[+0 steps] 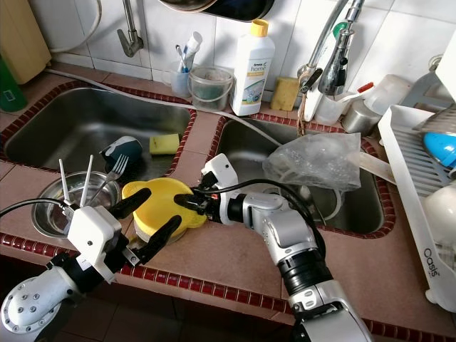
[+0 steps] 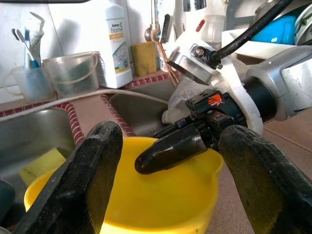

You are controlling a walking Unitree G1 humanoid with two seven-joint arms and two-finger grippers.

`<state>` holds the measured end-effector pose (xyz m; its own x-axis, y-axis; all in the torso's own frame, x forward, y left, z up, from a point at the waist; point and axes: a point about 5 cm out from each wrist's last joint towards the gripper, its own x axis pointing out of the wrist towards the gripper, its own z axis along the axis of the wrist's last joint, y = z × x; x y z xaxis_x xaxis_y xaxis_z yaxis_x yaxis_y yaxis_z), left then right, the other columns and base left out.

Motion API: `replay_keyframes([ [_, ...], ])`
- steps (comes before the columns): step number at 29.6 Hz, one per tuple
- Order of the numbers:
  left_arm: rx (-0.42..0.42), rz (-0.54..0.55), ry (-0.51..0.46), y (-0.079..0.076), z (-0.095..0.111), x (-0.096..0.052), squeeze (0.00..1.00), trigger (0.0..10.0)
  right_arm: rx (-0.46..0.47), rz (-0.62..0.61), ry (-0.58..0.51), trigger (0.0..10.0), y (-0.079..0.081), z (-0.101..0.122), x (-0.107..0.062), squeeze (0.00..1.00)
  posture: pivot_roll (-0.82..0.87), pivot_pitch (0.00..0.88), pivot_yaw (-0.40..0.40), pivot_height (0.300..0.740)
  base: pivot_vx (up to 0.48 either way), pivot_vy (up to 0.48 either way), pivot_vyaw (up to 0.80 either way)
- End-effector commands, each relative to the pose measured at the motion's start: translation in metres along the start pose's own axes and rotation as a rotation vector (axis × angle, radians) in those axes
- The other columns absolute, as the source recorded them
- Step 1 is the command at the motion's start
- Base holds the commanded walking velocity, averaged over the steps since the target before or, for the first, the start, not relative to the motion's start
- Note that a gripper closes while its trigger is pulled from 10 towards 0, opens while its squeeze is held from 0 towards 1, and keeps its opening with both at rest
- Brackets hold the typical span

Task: Kitchen organization

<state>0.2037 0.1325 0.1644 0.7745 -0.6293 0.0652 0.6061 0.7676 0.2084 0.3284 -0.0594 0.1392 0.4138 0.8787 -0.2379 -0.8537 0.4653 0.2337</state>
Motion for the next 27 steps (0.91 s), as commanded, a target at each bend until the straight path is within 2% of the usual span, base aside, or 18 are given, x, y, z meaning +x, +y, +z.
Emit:
replay_keyframes([
  [1,0.005,-0.017,-0.016,-0.003,0.005,0.0,0.0,10.0,0.011,-0.015,-0.028,0.0,-0.003,0.004,-0.004,0.0,0.0,0.11,-0.079,0.74,0.0,0.0,0.0],
  [12,0.003,-0.018,-0.025,-0.002,0.006,0.003,0.0,10.0,0.04,-0.058,-0.097,0.0,-0.006,0.008,-0.008,0.0,0.0,0.104,-0.072,0.74,0.0,0.0,0.0],
  [19,-0.006,-0.002,-0.043,0.004,0.009,0.006,0.0,10.0,0.094,-0.131,-0.249,0.0,-0.011,0.02,-0.017,0.0,0.0,0.094,-0.069,0.74,0.0,0.0,0.0],
  [25,-0.014,0.014,-0.067,0.009,0.011,0.012,0.0,10.0,0.102,-0.189,-0.308,0.0,-0.016,0.027,-0.022,0.0,-0.01,0.083,-0.066,0.74,0.0,0.0,0.0],
  [27,-0.034,0.028,-0.092,0.013,0.014,0.017,0.0,10.0,0.098,-0.26,-0.361,0.0,-0.02,0.033,-0.027,0.0,-0.01,0.076,-0.065,0.74,0.0,0.0,0.0],
])
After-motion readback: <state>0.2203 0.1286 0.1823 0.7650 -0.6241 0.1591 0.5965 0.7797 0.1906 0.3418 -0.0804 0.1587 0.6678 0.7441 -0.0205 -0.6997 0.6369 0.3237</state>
